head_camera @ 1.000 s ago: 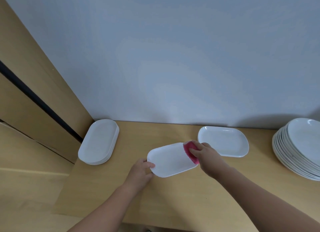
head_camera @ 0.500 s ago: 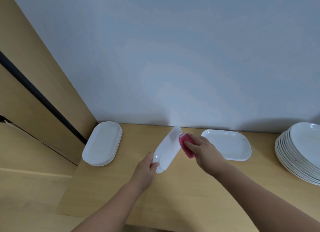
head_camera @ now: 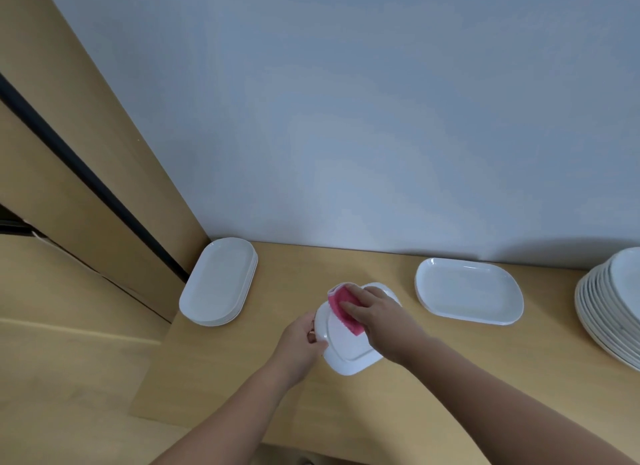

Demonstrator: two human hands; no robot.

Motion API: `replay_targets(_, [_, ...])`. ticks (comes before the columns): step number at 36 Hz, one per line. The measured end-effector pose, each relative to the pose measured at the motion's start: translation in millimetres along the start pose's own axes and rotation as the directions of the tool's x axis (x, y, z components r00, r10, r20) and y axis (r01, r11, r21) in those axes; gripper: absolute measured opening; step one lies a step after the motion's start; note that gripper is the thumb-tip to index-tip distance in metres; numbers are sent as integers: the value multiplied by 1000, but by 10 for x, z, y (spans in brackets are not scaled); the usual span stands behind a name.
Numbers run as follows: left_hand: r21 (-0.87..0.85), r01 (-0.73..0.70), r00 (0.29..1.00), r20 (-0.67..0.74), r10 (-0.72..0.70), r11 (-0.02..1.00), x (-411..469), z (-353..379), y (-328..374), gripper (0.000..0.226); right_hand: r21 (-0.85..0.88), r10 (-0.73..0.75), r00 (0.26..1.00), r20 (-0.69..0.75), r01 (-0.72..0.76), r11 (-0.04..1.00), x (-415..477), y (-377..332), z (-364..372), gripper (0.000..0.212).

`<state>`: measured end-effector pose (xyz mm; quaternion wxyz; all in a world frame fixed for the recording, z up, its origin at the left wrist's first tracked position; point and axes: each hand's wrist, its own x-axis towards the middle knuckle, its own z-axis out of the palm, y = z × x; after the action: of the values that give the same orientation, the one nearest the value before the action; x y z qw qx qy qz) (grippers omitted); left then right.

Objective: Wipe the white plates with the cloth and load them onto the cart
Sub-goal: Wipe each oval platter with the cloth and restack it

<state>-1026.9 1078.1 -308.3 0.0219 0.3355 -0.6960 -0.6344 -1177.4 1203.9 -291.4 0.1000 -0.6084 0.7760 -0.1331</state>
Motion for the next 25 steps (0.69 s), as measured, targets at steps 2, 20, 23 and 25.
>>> replay_targets(2, [30, 7, 1000, -25, -7, 1000, 5, -1, -22, 40, -11, -11, 999, 34, 11, 1000, 78, -45, 50, 55])
replay_targets(20, [-29, 118, 982, -145, -121, 993, 24, 94, -121, 39, -180, 97, 964, 249, -53, 982, 190, 281, 404, 70])
replay_targets(23, [-35, 121, 981, -150, -125, 992, 27, 89, -136, 43, -186, 192, 946, 262, -146, 972, 160, 505, 369, 72])
replay_targets(25, [-40, 122, 980, -154, -127, 992, 39, 83, -131, 42, -163, 240, 932, 271, -201, 966, 132, 622, 347, 73])
